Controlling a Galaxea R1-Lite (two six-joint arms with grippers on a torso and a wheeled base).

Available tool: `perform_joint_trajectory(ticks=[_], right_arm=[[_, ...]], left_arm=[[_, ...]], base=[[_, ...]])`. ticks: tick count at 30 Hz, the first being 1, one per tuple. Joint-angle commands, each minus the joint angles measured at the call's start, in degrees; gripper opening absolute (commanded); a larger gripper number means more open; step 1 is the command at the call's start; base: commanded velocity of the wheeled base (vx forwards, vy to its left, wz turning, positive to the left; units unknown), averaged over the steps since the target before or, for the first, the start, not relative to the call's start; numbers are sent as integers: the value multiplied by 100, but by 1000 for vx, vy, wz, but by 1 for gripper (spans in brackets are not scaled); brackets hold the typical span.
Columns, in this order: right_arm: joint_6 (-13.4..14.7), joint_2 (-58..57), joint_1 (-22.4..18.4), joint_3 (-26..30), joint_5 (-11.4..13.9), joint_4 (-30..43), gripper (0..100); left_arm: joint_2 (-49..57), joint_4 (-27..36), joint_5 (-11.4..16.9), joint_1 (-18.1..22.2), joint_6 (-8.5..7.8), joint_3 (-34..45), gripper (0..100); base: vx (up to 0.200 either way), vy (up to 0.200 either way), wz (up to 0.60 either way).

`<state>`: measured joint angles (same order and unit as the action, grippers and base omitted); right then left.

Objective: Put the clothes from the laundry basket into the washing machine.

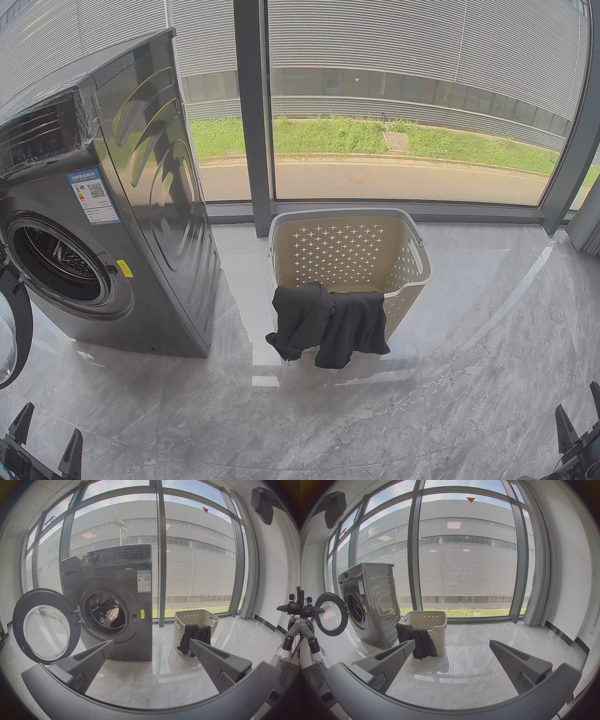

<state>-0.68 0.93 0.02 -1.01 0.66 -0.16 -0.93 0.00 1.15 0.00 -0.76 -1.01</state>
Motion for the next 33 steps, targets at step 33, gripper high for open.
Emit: perform_joint_trajectory(ticks=[33], right_arm=[[147, 1006, 411, -2210, 426, 323, 100]], left_arm=[[93, -9, 0, 9, -12, 84, 100]], base=[[91, 0, 0]])
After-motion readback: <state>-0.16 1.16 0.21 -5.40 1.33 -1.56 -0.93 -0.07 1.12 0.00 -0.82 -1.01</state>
